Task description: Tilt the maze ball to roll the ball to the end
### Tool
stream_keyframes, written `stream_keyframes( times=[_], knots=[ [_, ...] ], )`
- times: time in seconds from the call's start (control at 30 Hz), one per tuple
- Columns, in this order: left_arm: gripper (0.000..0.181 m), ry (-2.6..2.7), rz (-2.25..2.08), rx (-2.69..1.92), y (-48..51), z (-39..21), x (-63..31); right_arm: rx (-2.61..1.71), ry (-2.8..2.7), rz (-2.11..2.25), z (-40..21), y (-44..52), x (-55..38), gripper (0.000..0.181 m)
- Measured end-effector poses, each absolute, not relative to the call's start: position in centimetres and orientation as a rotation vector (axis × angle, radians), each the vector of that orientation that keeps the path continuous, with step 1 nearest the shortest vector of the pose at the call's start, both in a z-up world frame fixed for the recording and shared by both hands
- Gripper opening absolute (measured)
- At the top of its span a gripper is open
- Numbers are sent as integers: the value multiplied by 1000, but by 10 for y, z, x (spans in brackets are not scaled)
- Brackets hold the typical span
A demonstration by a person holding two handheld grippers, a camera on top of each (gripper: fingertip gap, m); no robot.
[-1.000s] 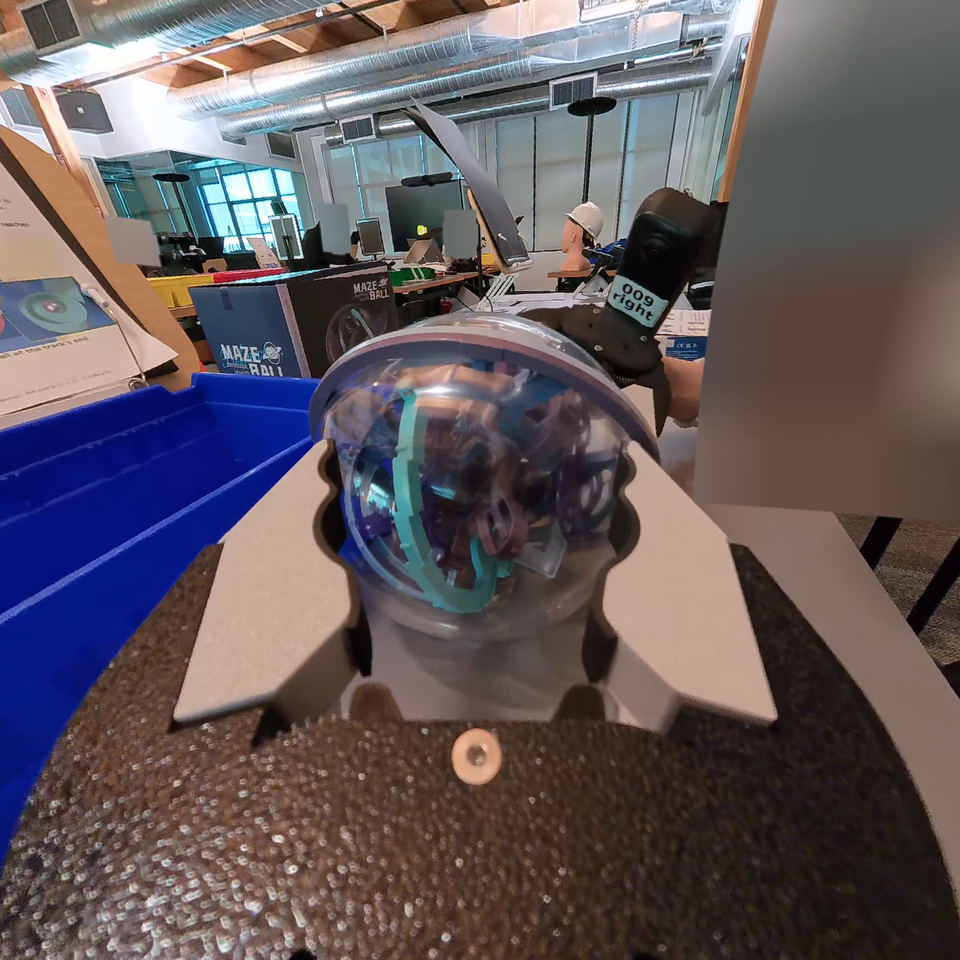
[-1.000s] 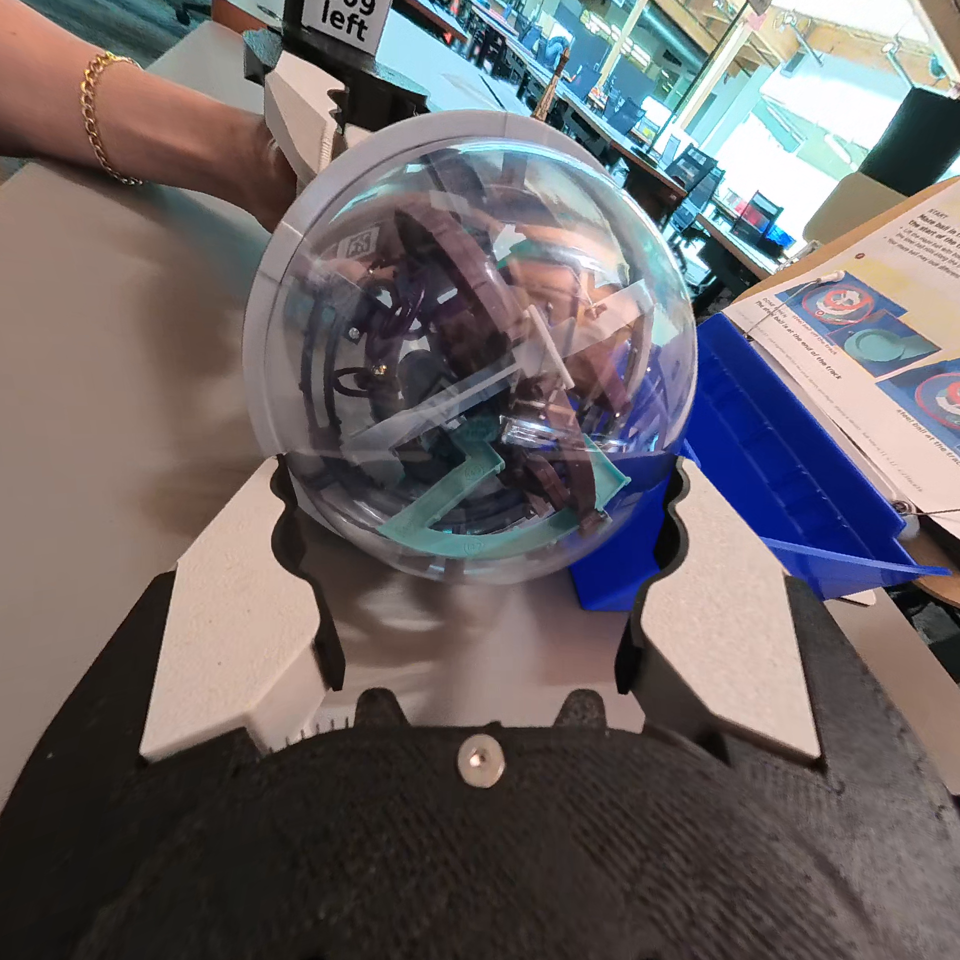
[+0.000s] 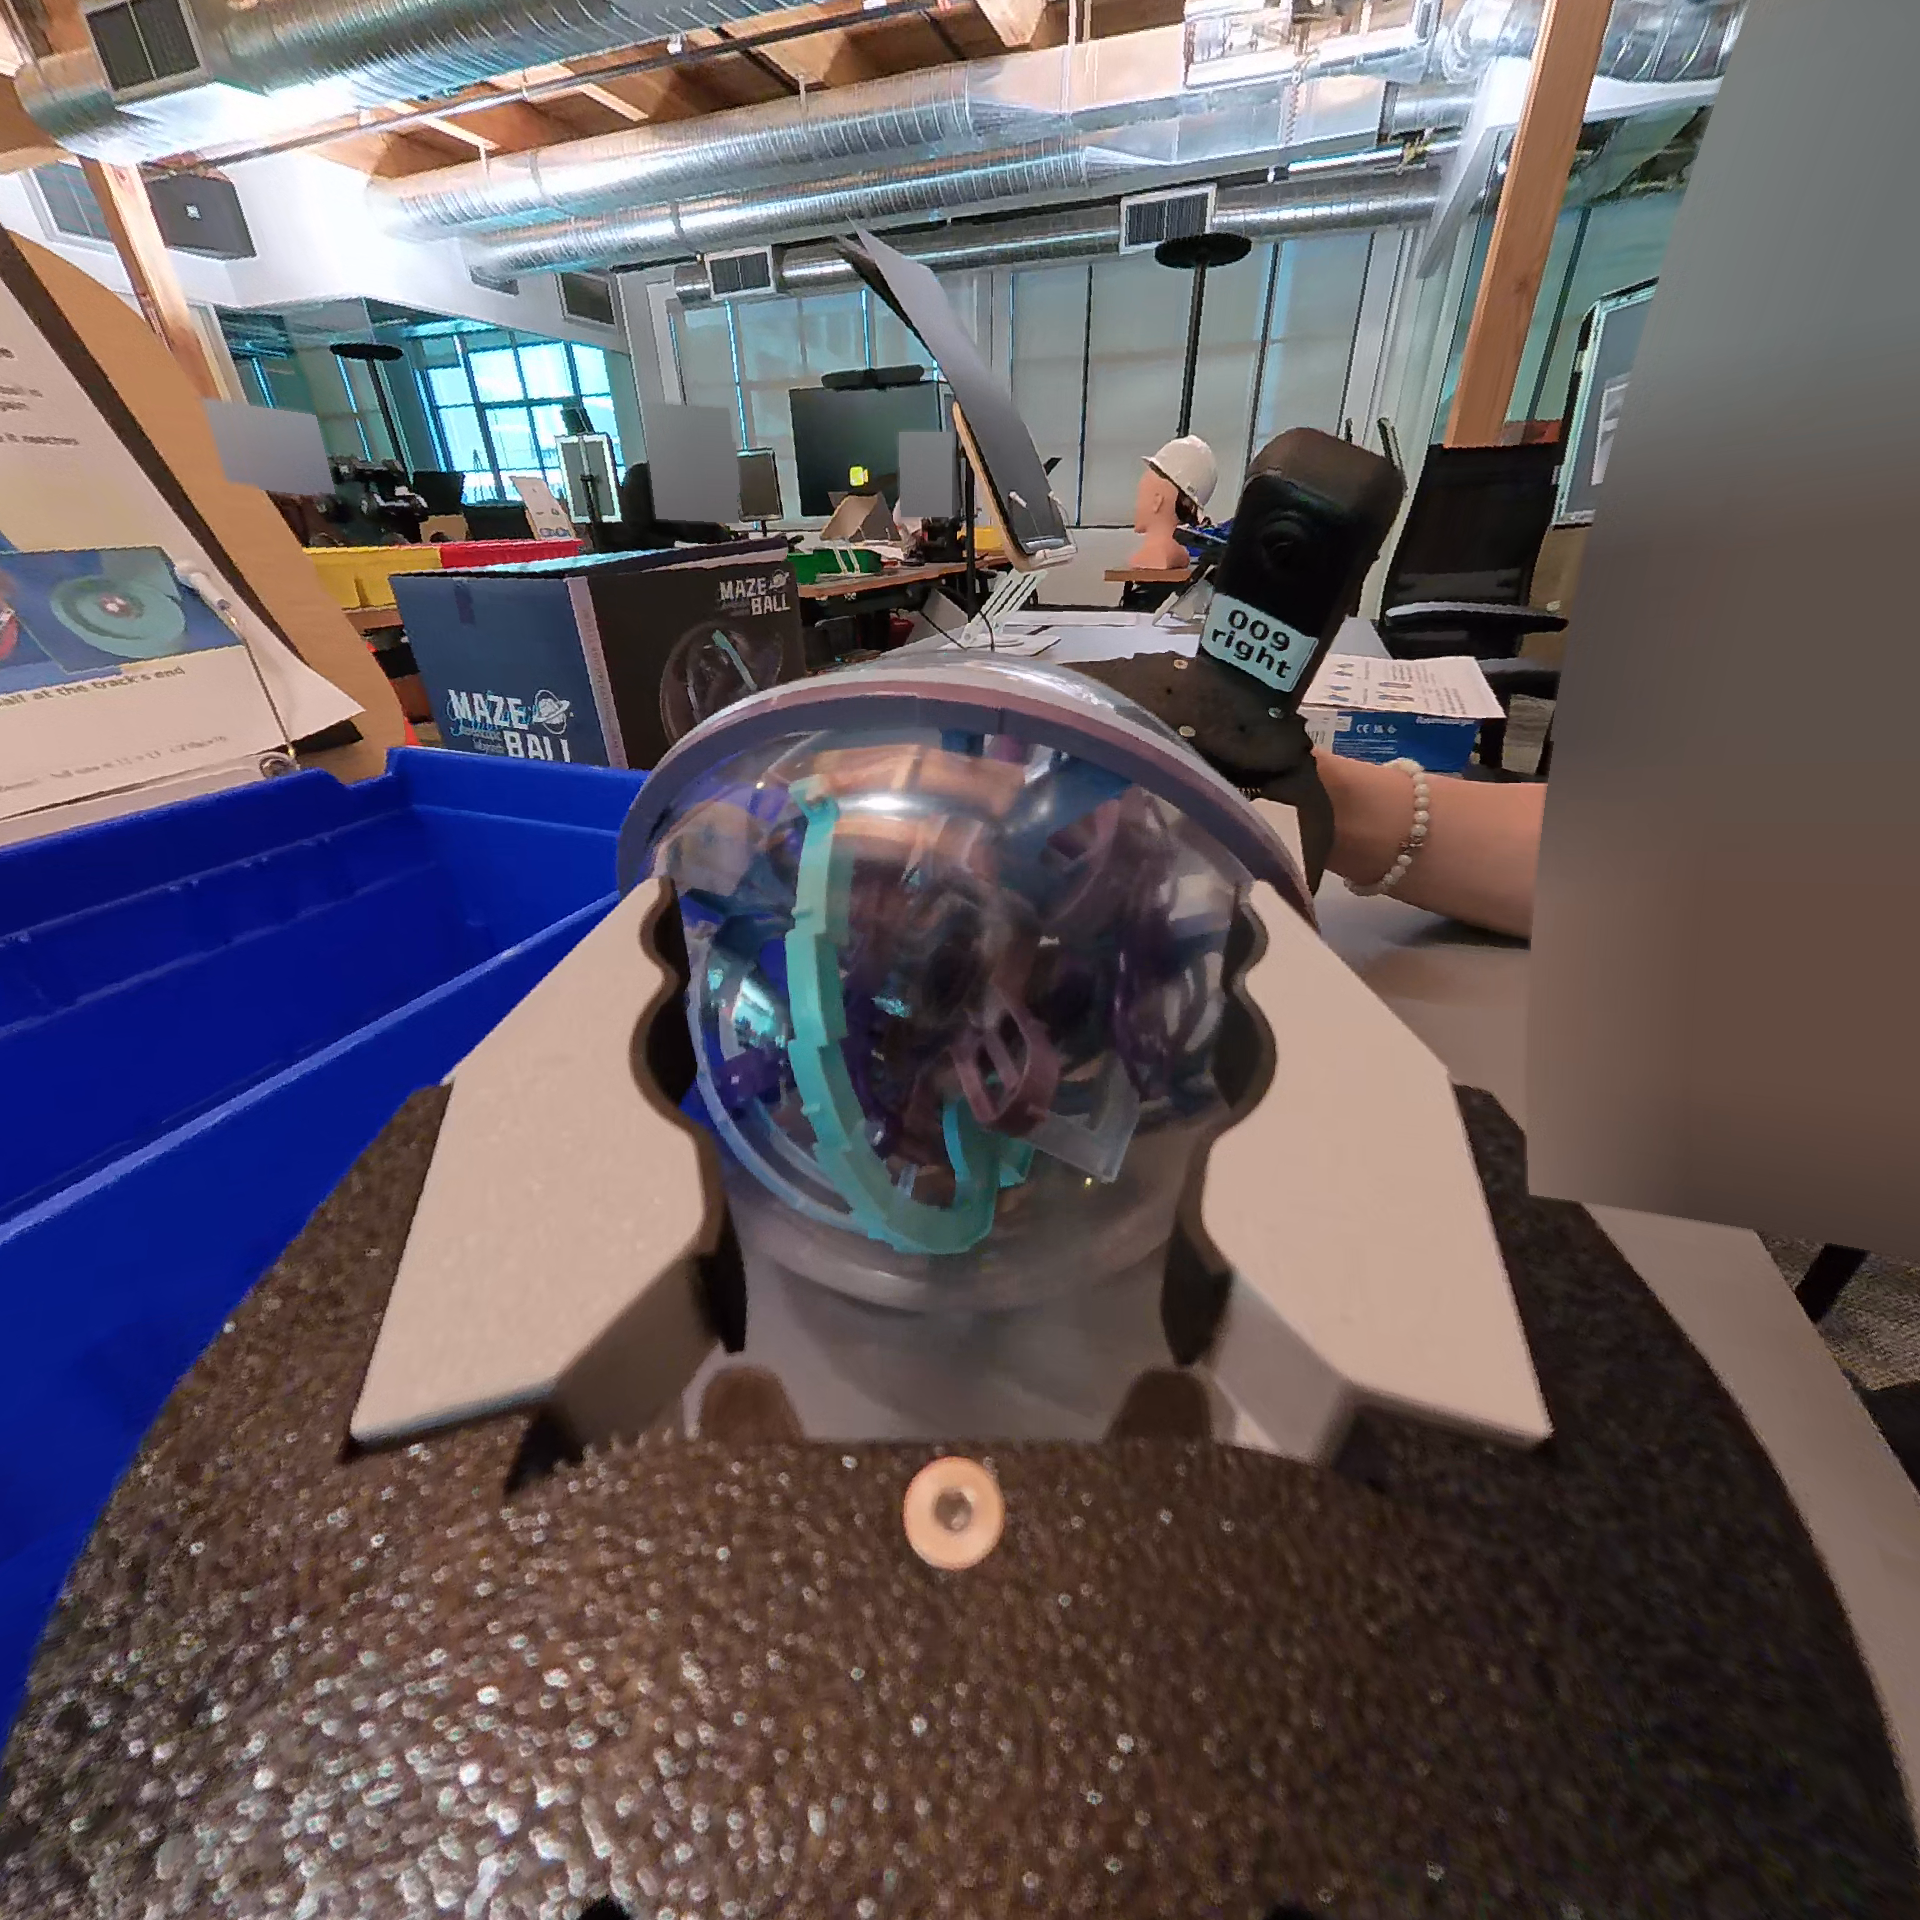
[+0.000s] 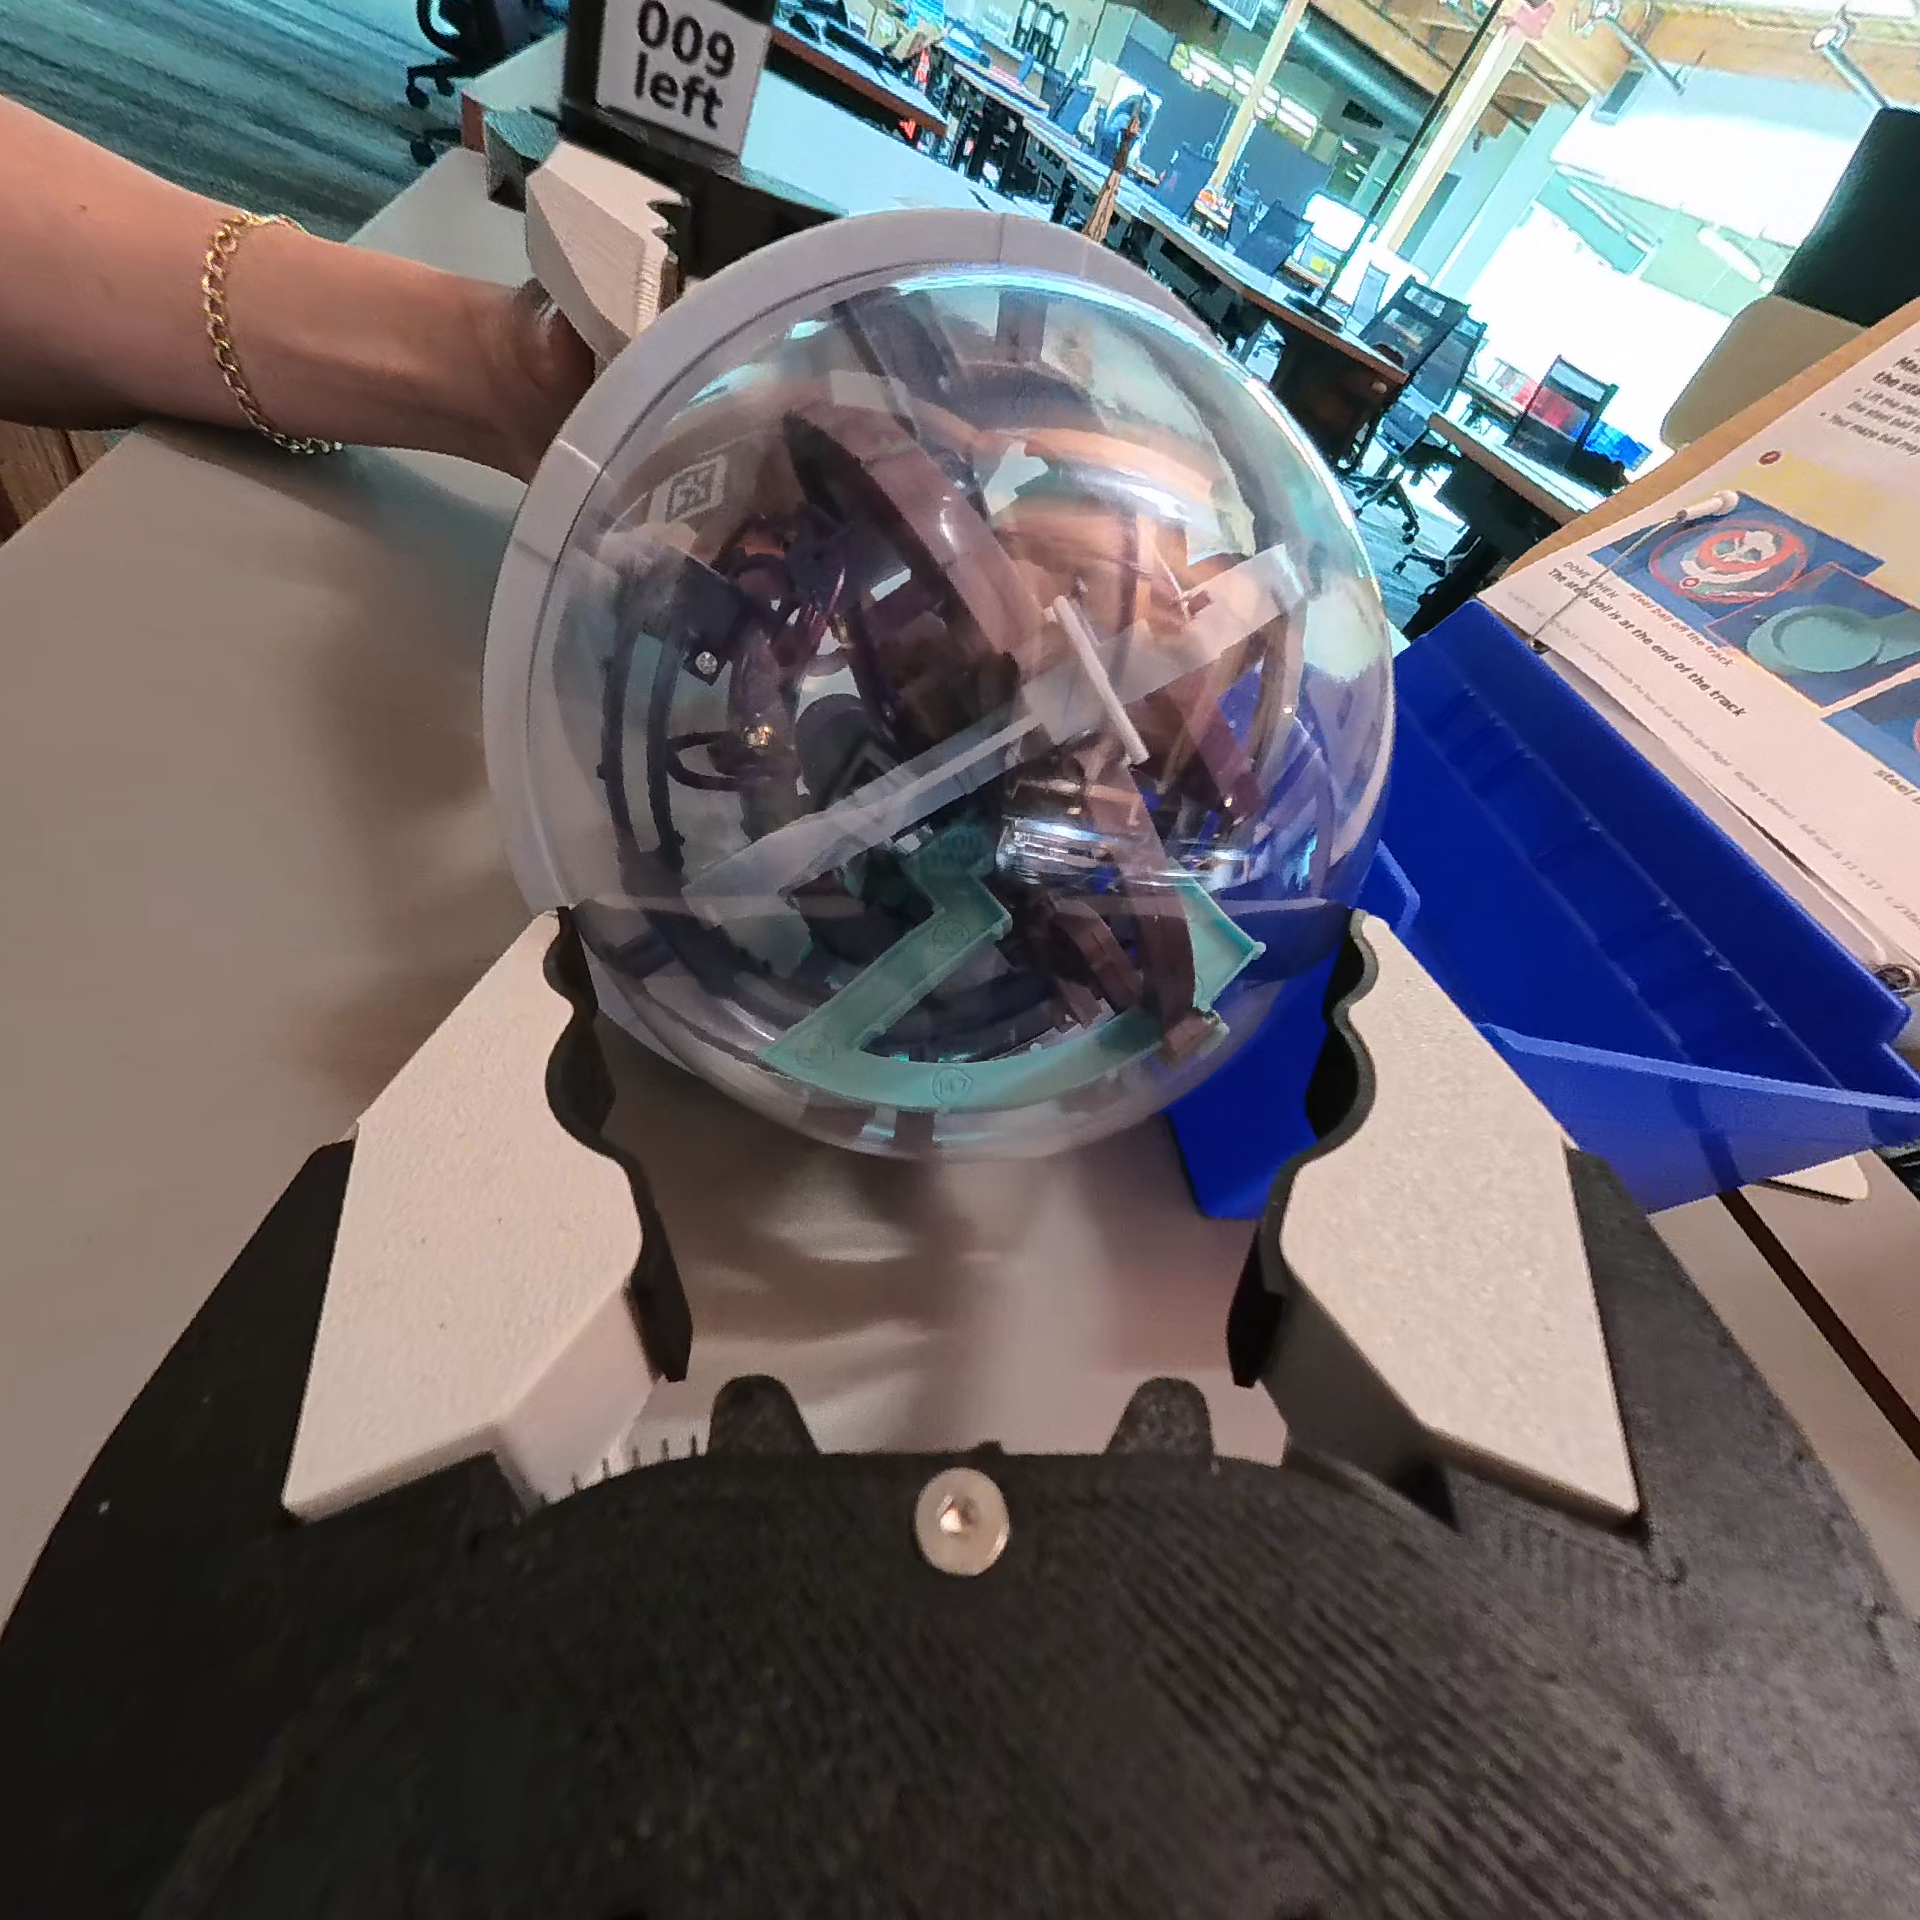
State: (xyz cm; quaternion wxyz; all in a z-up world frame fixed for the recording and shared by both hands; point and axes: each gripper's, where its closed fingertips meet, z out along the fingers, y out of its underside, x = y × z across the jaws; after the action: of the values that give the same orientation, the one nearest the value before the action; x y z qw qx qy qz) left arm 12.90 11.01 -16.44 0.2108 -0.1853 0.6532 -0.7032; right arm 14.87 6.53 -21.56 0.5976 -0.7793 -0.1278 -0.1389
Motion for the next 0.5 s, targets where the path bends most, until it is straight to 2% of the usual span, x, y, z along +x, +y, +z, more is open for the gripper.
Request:
stream_keyframes(
  times=[0.17, 0.5],
  knots=[
    [112, 1814, -1987, -575, 108, -168, 135, -1805, -298, -320, -216, 68, 148, 136],
    [108, 1820, -1962, -588, 105, -165, 131, -1795, -323, -293, -216, 64, 148, 136]
  ],
)
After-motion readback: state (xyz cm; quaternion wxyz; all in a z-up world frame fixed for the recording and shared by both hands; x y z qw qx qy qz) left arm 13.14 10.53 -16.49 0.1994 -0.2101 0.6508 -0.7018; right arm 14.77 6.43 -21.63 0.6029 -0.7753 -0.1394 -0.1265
